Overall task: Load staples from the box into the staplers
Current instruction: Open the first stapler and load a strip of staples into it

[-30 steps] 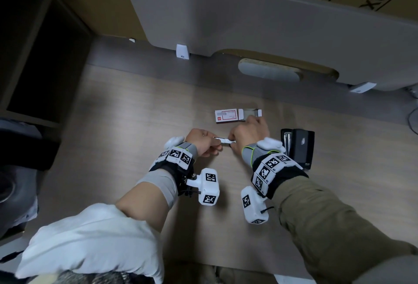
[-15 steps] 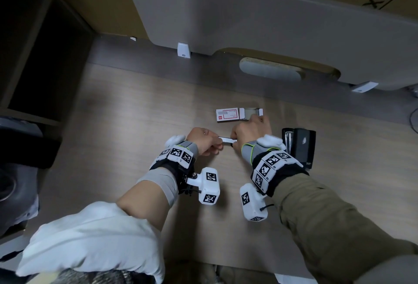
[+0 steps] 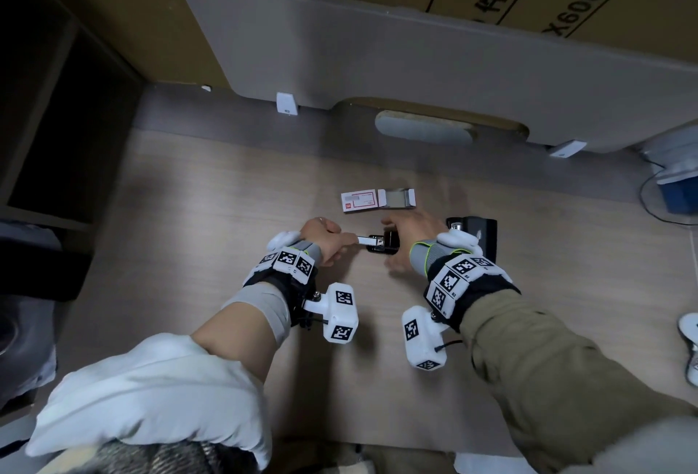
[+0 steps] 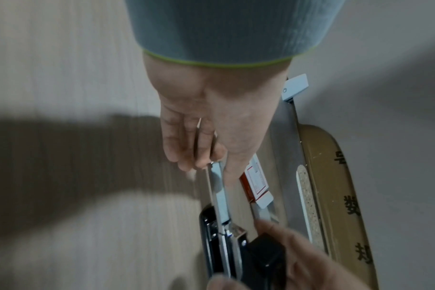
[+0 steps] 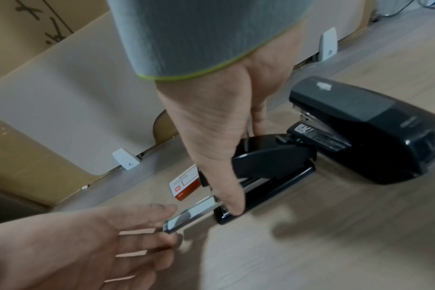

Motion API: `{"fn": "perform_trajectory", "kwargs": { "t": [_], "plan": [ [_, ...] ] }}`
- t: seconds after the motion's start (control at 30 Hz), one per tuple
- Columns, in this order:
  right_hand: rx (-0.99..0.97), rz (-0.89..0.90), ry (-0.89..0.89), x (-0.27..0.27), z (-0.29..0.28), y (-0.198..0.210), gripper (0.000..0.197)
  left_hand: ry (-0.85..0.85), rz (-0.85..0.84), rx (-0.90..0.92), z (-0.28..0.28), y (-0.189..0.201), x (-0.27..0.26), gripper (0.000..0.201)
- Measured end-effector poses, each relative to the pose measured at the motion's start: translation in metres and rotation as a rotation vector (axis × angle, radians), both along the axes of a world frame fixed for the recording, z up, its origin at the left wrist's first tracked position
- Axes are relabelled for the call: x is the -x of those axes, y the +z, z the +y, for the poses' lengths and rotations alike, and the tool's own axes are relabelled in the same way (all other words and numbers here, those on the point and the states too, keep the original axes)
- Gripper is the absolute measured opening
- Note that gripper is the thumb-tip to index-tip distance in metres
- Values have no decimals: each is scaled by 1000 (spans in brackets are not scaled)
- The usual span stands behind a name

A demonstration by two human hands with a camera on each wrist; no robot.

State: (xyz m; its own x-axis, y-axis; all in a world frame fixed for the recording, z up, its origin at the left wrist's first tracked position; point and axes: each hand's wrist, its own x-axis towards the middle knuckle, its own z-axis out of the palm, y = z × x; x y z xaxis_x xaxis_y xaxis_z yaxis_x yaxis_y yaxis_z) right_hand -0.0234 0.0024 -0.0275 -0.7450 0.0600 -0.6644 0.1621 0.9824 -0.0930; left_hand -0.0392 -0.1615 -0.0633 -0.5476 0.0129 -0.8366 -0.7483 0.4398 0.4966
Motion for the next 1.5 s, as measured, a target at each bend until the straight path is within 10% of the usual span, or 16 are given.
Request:
{"fn": "perform_trajectory", "kwargs": {
  "t": [0.63, 1.5],
  "plan": [
    [-22, -197, -101, -1, 31, 1, 30, 225, -83, -211, 32, 28, -2, 42],
    [180, 57, -6, -11, 55, -12, 38, 235, -108, -222, 45, 22, 13, 37]
  ]
}}
